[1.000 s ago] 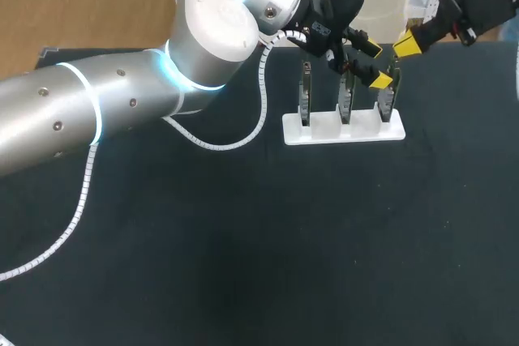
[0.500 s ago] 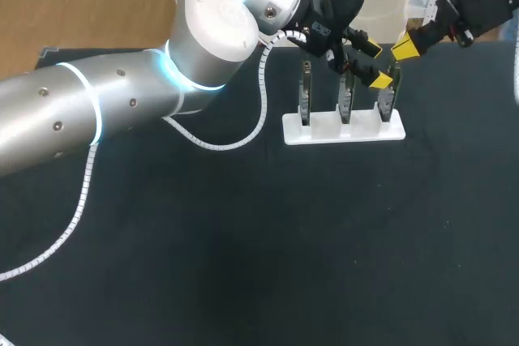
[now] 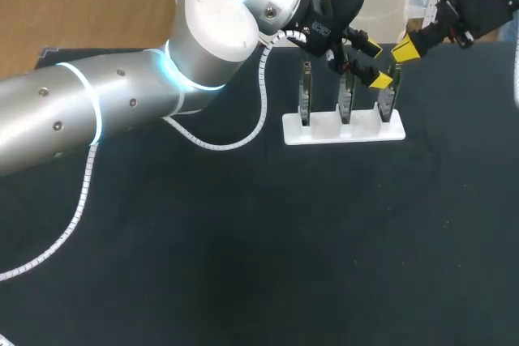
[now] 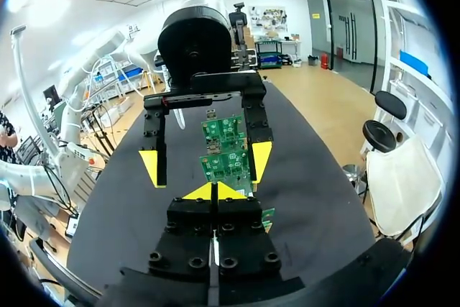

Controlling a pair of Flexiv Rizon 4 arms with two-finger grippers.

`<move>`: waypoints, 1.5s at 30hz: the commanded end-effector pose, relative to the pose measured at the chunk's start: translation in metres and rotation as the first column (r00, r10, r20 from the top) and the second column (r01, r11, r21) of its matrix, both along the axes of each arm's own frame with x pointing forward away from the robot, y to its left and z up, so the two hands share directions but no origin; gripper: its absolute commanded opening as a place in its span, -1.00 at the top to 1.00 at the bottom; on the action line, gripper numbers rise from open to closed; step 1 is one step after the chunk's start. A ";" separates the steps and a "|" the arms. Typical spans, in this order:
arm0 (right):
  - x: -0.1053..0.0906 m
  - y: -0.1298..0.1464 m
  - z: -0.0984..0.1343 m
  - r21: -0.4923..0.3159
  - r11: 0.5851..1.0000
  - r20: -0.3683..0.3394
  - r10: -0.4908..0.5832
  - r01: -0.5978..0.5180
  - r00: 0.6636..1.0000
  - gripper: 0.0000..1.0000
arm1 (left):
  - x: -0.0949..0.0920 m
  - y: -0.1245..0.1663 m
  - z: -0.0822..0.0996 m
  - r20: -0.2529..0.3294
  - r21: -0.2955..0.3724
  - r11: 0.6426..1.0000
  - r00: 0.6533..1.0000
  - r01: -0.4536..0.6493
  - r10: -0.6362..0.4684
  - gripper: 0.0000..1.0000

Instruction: Pick up the optical module with the left hand, and insert it into the network port with the right hand.

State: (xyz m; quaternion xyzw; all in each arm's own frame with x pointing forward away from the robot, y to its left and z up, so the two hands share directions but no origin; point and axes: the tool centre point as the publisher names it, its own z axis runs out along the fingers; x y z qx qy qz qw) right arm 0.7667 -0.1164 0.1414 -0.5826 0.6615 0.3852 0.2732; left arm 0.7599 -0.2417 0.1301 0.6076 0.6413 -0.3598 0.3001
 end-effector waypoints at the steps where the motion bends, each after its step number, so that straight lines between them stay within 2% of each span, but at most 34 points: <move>1: 0.000 -0.001 -0.011 0.003 1.000 -0.005 0.001 -0.001 1.000 1.00 | 0.002 -0.001 0.001 -0.004 0.008 1.000 1.000 0.001 -0.001 -1.00; 9: 0.000 -0.001 -0.005 0.033 0.999 0.002 -0.012 0.012 1.000 1.00 | 0.002 -0.001 0.001 -0.004 0.008 1.000 1.000 0.001 -0.001 -1.00; 22: -0.002 -0.001 0.029 0.082 0.997 0.091 -0.012 0.004 0.996 1.00 | 0.002 -0.001 0.001 -0.004 0.008 1.000 1.000 0.001 -0.001 -1.00; 33: -0.005 -0.005 0.030 0.083 0.996 0.105 -0.029 0.020 0.994 1.00 | 0.003 -0.001 0.005 -0.003 -0.001 1.000 1.000 0.008 -0.008 -1.00; 35: -0.005 -0.006 0.031 0.084 0.996 0.111 -0.032 0.022 0.993 1.00 | 0.004 -0.001 0.010 0.017 -0.006 1.000 1.000 0.007 -0.007 -1.00; 41: -0.003 -0.009 0.039 0.095 0.995 0.141 -0.045 0.032 0.989 1.00 | 0.008 -0.002 0.032 0.095 0.053 0.998 0.995 -0.019 0.014 -1.00; 45: -0.001 -0.012 0.047 0.106 0.993 0.166 -0.062 0.045 0.984 1.00 | 0.010 0.004 0.048 0.146 0.061 0.996 0.988 -0.062 0.052 -1.00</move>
